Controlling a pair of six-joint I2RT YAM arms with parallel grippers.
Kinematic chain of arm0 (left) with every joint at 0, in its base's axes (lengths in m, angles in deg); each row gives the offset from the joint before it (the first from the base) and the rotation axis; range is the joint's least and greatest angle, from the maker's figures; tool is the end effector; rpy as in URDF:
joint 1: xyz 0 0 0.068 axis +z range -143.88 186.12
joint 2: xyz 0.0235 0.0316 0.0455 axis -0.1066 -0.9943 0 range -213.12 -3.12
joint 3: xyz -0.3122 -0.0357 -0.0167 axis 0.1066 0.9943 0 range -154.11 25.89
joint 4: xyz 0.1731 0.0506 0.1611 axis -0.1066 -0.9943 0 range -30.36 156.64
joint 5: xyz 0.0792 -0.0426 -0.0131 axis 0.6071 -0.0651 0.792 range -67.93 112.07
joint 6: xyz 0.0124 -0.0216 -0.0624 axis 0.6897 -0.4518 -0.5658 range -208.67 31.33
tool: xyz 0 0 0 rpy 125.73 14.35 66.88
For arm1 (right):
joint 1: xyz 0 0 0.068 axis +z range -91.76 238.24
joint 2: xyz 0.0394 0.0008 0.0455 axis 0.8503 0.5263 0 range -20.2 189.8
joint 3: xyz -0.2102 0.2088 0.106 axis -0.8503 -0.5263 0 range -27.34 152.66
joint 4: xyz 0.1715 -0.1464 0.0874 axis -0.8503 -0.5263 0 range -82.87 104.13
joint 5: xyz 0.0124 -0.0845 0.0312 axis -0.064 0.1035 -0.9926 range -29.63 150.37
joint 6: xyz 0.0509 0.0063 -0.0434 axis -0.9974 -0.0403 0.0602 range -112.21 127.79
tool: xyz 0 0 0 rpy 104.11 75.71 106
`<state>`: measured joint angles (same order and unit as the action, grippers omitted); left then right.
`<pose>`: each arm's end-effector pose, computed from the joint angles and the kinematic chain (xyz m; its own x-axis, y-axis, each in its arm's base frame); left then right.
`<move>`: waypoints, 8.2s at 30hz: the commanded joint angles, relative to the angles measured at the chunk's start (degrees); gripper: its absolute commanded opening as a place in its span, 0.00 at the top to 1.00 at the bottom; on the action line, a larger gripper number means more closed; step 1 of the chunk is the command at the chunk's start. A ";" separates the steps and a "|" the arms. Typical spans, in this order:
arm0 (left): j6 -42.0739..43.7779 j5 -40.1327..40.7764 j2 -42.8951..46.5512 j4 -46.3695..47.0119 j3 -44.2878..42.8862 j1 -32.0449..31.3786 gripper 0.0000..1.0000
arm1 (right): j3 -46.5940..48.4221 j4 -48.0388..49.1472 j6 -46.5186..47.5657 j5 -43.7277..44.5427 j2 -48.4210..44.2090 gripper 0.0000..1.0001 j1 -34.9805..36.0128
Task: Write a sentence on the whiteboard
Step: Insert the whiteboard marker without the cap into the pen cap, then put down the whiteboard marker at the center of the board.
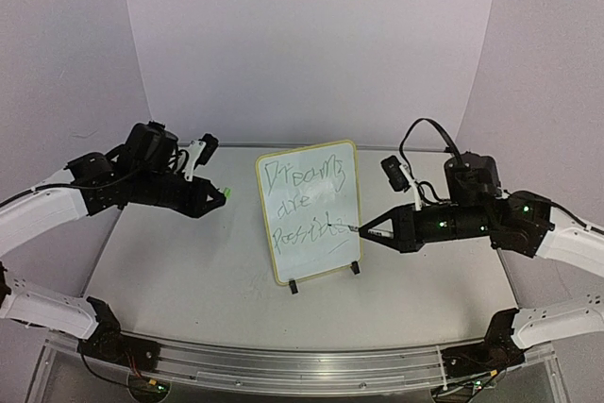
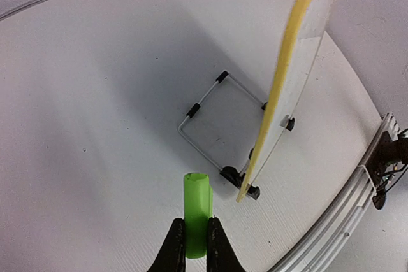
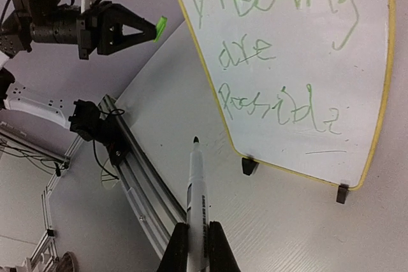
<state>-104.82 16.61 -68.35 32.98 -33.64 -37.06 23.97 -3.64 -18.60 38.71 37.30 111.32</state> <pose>0.1559 -0.1533 0.3491 -0.6486 0.2288 -0.7259 0.5771 0.7697 -0.2731 0.1028 0.1696 0.3577 -0.6389 -0.1625 -0.7519 -0.7386 0.4029 0.5405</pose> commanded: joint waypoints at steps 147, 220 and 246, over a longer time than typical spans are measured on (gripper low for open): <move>29.39 -39.25 -15.80 -6.81 -12.92 -18.25 1.00 | 8.95 11.21 -5.51 -33.11 22.06 1.00 4.33; -1.87 0.11 0.59 14.04 12.94 12.34 0.10 | -3.08 -19.98 -4.13 14.98 16.63 1.00 -13.09; 4.47 7.20 -17.27 31.85 10.23 32.87 0.01 | 2.68 16.71 5.63 27.51 41.31 0.53 -27.17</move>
<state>-103.22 23.68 -83.57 61.46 -19.56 -6.72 24.93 10.70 -15.31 65.66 78.40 84.98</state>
